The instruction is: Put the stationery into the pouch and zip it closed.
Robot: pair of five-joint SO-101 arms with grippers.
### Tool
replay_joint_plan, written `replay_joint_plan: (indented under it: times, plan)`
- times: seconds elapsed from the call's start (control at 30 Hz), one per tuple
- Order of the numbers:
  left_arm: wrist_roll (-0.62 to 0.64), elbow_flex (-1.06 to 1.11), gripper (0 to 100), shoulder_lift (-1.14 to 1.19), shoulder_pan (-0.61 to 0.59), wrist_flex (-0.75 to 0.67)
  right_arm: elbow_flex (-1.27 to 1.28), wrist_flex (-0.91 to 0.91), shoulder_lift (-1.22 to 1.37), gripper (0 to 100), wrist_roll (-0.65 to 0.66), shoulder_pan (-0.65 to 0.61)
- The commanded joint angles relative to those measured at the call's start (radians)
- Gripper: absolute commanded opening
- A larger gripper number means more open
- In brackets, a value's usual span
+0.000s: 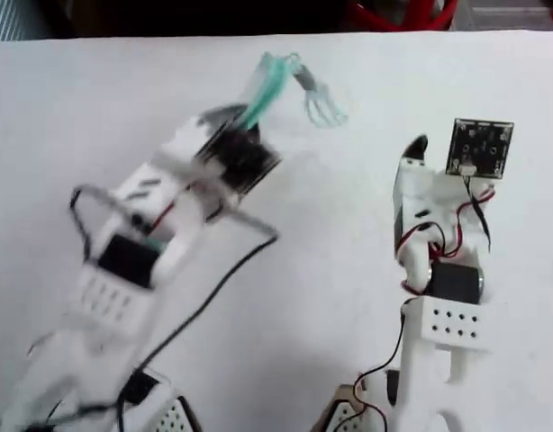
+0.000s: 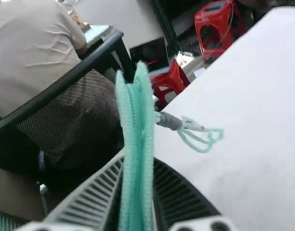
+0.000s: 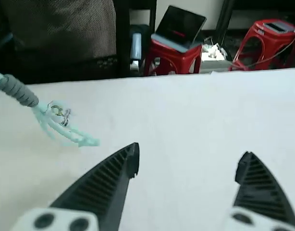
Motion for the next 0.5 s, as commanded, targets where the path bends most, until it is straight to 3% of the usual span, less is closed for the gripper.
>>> replay_joint_plan:
  times: [0.0, 0.3, 0.47]
  plan:
    - [-0.153, -0.201, 2, 0.213, 0.025, -0.018, 0.077, -0.085, 0.027, 30.5, 0.006, 0.027]
    - [-0.559, -0.204, 2, 0.475, 0.096, -0.158, 0.157, -0.275, 0.191, 30.5, -0.178, 0.160]
    - [-0.631, -0.198, 2, 0.657, 0.113, -0.221, 0.152, -0.334, 0.268, 30.5, -0.173, 0.162]
